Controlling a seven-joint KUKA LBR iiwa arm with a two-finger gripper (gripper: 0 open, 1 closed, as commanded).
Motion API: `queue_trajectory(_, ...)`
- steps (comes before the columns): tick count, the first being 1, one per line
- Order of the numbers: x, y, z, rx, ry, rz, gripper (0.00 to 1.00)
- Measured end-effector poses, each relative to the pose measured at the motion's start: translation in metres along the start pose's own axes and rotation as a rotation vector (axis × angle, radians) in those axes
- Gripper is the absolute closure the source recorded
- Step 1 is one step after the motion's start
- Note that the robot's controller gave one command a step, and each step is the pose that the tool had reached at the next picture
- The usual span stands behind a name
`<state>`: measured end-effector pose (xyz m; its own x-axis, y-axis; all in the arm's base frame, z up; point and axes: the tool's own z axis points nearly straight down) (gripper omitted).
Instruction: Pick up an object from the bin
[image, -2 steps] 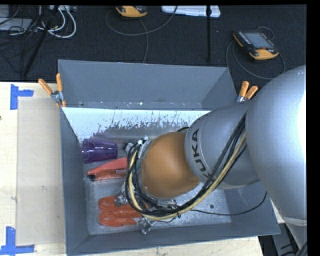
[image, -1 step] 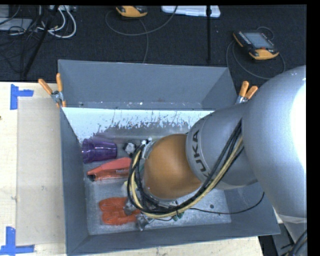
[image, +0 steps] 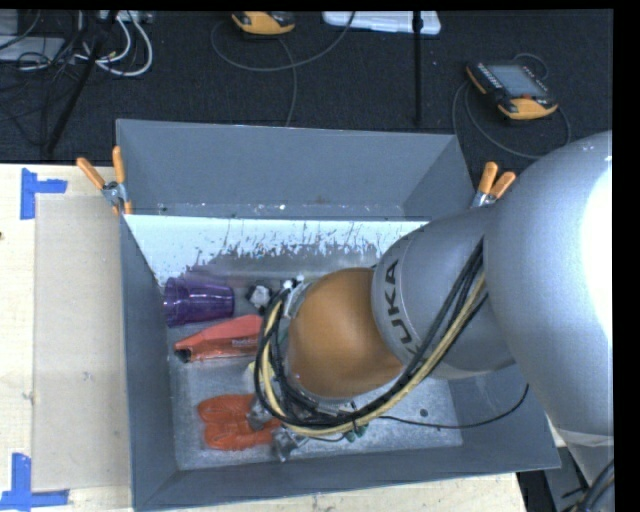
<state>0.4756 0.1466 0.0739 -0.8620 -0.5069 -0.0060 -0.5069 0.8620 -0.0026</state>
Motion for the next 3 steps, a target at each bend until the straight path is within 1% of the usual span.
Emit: queue_trajectory(3, -0.002, 0.0, -0.014, -0.001, -0.003, 0.003, 1.0)
